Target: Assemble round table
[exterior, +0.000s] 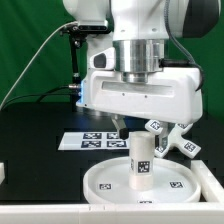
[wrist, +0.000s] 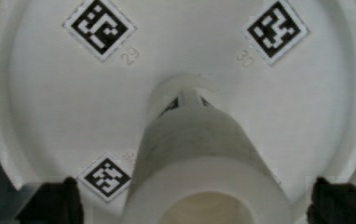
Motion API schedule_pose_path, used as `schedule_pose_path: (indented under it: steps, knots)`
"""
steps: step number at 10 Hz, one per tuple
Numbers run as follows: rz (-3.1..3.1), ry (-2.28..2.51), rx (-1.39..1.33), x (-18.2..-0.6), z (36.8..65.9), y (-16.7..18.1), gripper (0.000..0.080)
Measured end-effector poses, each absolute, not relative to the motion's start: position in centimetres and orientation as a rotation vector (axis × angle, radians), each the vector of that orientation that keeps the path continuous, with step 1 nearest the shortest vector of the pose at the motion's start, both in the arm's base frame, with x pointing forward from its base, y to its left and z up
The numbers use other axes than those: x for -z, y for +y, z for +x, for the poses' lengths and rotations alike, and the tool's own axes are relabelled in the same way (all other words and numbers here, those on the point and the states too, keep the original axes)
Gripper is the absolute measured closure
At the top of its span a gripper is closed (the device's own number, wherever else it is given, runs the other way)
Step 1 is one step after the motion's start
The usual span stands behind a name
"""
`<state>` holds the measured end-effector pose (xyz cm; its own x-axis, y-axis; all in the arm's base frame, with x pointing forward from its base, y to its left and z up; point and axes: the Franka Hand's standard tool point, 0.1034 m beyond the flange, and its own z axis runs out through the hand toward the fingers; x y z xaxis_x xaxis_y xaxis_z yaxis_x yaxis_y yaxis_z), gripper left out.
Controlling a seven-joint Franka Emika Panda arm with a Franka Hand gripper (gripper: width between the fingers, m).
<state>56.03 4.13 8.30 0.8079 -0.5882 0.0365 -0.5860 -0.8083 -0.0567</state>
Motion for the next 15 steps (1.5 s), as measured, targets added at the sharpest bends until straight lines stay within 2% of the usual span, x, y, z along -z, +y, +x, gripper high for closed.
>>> schedule_pose_path:
  steps: [6,8,11,14,15]
  knots:
    - [-3.073,0.389,0.109,-8.3,56.1,3.9,0.015]
    - [-3.112,0.164,0.214,-8.4,56.3,5.8,0.015]
    - [-3.148,-0.155,0.208,-8.2,56.2,4.9,0.015]
    - [-3.104,-0.901,0.177,-8.1,56.3,4.7,0.015]
    - [-3.08,-1.018,0.177,-8.1,56.3,4.9,0.015]
